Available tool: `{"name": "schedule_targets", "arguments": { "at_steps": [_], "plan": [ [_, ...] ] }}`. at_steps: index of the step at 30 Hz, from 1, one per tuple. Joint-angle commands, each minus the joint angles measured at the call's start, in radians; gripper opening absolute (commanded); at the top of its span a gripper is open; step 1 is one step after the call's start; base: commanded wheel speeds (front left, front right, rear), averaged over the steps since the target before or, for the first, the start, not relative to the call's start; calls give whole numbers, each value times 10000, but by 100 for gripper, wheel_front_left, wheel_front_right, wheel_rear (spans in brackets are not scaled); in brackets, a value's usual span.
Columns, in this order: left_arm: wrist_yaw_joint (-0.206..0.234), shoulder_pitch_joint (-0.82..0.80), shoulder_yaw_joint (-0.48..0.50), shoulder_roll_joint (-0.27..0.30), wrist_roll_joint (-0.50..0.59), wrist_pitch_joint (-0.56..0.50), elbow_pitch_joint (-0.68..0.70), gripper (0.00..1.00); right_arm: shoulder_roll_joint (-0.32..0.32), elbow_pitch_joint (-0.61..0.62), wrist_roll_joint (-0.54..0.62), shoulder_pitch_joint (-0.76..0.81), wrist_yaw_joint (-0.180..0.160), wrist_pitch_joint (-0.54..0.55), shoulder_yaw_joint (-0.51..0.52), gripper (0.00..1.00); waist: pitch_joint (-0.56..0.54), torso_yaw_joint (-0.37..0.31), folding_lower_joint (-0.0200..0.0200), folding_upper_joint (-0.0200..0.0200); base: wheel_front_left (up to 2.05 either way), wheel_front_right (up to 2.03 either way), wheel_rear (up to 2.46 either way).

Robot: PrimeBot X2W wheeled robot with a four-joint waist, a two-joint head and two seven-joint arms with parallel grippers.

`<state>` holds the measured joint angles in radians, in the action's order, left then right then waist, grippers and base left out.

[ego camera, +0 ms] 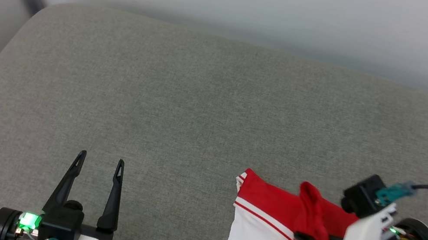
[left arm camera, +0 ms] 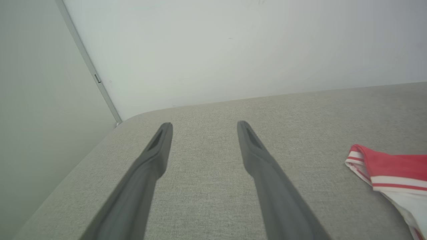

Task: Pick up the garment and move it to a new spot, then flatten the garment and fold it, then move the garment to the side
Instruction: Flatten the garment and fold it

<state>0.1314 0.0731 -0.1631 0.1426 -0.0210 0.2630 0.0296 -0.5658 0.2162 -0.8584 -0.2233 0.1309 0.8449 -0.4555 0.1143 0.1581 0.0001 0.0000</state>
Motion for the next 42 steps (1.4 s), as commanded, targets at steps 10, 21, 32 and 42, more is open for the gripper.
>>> {"name": "schedule_targets", "arguments": {
  "at_steps": [10,21,32,42],
  "plan": [
    [-128,-491,-38,-233,99,22,-81,100,760,-3190,963,-2180,-4,-907,-2729,0,678,402,-1,0,0,0,0],
    [-175,-317,116,-323,76,23,-236,100,673,-4808,847,-2857,-10,-2843,-4192,100,358,268,-1,0,0,0,0],
    [-266,394,480,-213,-22,23,-324,100,-657,-2791,2091,-2262,-5,-6216,-1851,100,-737,-449,-1,0,0,0,0],
    [-410,595,575,-310,7,23,-237,100,1484,-3227,5526,-173,-5,-9991,2665,100,-1061,-808,-1,0,0,0,0]
  ]
}}
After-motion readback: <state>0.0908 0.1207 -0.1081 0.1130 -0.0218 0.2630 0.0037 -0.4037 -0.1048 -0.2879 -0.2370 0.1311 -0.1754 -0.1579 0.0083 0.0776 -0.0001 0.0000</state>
